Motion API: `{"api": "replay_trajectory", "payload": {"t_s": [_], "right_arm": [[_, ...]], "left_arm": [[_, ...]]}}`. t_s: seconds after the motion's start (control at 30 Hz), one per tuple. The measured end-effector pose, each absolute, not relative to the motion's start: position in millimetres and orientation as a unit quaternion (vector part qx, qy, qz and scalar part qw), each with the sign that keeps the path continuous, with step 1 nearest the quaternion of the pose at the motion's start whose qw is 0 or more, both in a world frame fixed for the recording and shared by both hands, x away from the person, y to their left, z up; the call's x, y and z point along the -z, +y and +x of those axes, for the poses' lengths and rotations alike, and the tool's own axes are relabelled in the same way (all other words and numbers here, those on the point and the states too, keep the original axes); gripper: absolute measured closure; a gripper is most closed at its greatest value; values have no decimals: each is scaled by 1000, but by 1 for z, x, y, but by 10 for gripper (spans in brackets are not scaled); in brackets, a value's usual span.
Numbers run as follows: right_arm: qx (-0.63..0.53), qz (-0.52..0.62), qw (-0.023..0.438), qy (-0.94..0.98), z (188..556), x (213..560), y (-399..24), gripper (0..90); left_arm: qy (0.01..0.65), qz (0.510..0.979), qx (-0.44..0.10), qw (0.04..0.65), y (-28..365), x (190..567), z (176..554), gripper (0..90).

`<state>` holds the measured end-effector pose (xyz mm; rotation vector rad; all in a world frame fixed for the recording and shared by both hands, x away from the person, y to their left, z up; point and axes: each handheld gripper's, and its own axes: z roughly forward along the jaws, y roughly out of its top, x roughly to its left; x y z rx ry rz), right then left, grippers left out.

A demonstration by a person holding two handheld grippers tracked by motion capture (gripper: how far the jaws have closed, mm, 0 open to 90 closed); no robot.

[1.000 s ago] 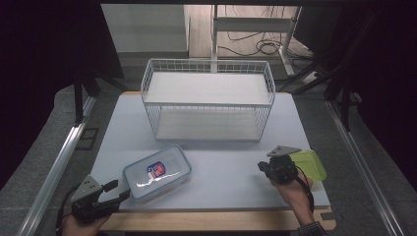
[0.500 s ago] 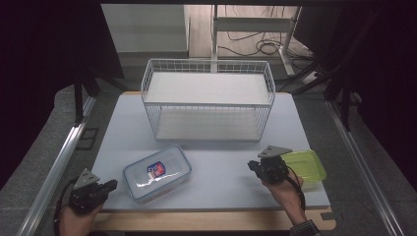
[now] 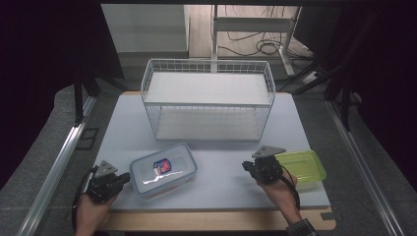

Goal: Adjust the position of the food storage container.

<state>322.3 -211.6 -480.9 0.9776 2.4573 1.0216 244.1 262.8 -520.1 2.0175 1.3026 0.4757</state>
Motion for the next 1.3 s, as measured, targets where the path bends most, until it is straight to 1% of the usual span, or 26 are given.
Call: {"api": "replay_trajectory", "payload": {"t_s": [0.17, 0.3, 0.53, 0.83, 1.1, 1.3], "right_arm": [[-361, 346, 148, 853, 325, 482, -208, 859], [-374, 344, 135, 851, 328, 484, -202, 867], [-366, 331, 146, 858, 328, 489, -184, 867], [-350, 344, 156, 857, 328, 492, -186, 859], [-351, 344, 148, 858, 320, 493, -198, 860], [-335, 339, 148, 866, 315, 495, -197, 866]], "left_arm": [[484, 785, -179, 342, 248, 519, 269, 871], [467, 797, -181, 339, 233, 518, 289, 868], [444, 811, -168, 342, 205, 519, 313, 872], [409, 836, -143, 337, 169, 524, 321, 874], [395, 843, -135, 340, 156, 524, 317, 877], [396, 839, -143, 345, 151, 524, 324, 878]]}}
